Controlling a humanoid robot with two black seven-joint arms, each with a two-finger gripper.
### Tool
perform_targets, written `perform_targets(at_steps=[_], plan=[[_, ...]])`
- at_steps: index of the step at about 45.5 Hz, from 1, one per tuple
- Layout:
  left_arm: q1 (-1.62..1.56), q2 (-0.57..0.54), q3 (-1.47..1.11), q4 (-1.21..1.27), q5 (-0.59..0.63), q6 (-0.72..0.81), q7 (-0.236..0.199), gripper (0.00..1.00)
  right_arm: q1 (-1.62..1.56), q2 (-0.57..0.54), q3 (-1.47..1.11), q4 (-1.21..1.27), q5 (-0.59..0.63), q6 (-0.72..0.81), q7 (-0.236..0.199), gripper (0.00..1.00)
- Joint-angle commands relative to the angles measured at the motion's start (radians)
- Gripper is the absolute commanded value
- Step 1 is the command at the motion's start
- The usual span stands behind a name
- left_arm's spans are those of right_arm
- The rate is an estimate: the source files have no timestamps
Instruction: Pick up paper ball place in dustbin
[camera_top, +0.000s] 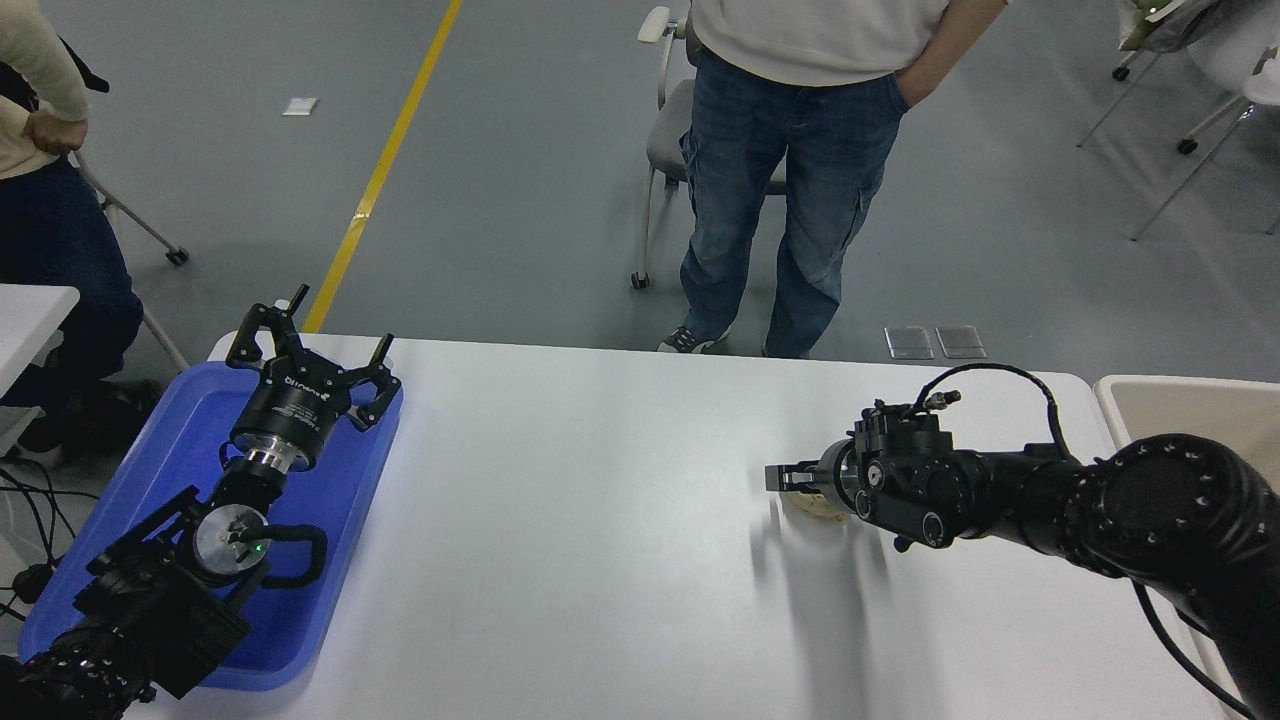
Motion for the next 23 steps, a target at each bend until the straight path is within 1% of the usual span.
perform_targets(at_steps=[1,2,4,5,8,14,15,17,18,23], plan=[[0.000,0.000,0.000,0.000,0.000,0.000,0.000,1.00,-0.017,0.000,-0.005,0.004,-0.011,-0.001,0.000,0.85],[0.000,0.000,0.000,0.000,0.000,0.000,0.000,1.00,-0.018,0.000,-0.005,0.004,-0.010,-0.001,0.000,0.81],[0.000,0.000,0.000,0.000,0.000,0.000,0.000,1.00,-0.020,0.000,-0.005,0.004,-0.010,0.001,-0.002,0.70],[0.000,0.000,0.000,0.000,0.000,0.000,0.000,1.00,-0.020,0.000,-0.007,0.004,-0.010,0.001,-0.002,0.64],[0.000,0.000,0.000,0.000,0.000,0.000,0.000,1.00,-0.022,0.000,-0.005,0.010,0.001,0.005,-0.002,0.40],[0.000,0.000,0.000,0.000,-0.001,0.000,0.000,1.00,-0.012,0.000,0.011,0.037,0.013,0.009,-0.003,0.10],[0.000,0.000,0.000,0.000,0.000,0.000,0.000,1.00,-0.006,0.000,0.013,0.051,0.021,0.009,-0.002,0.07],[0.000,0.000,0.000,0.000,0.000,0.000,0.000,1.00,0.001,0.000,0.018,0.077,0.052,0.007,-0.002,0.04],[0.000,0.000,0.000,0.000,-0.001,0.000,0.000,1.00,0.006,0.000,0.019,0.086,0.075,0.008,-0.002,0.00],[0.000,0.000,0.000,0.000,0.000,0.000,0.000,1.00,0.043,0.000,0.005,0.123,0.208,0.016,-0.002,0.00]])
